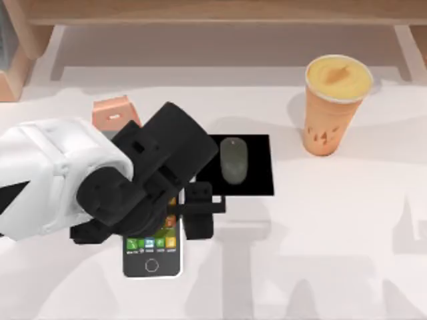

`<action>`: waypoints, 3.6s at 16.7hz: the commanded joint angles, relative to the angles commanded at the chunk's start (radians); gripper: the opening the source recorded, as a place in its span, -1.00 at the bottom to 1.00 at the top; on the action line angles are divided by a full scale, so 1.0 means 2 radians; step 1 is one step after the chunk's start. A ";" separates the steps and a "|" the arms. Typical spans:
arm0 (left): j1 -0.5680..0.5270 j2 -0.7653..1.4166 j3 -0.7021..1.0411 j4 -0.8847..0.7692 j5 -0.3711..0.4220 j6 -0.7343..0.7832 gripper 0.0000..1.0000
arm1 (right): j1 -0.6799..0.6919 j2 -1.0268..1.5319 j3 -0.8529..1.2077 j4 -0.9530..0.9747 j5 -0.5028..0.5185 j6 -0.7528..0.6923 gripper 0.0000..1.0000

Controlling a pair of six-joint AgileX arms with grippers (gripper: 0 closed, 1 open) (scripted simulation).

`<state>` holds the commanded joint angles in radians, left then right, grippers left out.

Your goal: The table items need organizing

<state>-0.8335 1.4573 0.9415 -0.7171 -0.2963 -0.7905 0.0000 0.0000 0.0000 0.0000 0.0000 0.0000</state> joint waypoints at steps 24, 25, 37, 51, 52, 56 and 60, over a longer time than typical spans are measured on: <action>0.001 -0.014 -0.043 0.345 -0.248 0.117 -1.00 | 0.000 0.000 0.000 0.000 0.000 0.000 1.00; 0.014 -0.005 -0.044 0.354 -0.247 0.122 -1.00 | 0.000 0.000 0.000 0.000 0.000 0.000 1.00; 0.074 0.038 -0.052 0.357 -0.250 0.121 -0.55 | 0.000 0.000 0.000 0.000 0.000 0.000 1.00; 0.074 0.038 -0.052 0.357 -0.250 0.121 1.00 | 0.000 0.000 0.000 0.000 0.000 0.000 1.00; 0.074 0.038 -0.052 0.357 -0.250 0.121 1.00 | 0.000 0.000 0.000 0.000 0.000 0.000 1.00; 0.073 0.037 -0.052 0.357 -0.250 0.121 1.00 | 0.000 0.000 0.000 0.000 0.000 0.000 1.00; 0.053 0.009 -0.072 0.336 -0.264 0.101 1.00 | 0.000 0.000 0.000 0.000 0.000 0.000 1.00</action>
<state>-0.7283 1.4761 0.7969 -0.0442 -0.8246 -0.5894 0.0000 0.0000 0.0000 0.0000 0.0000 0.0000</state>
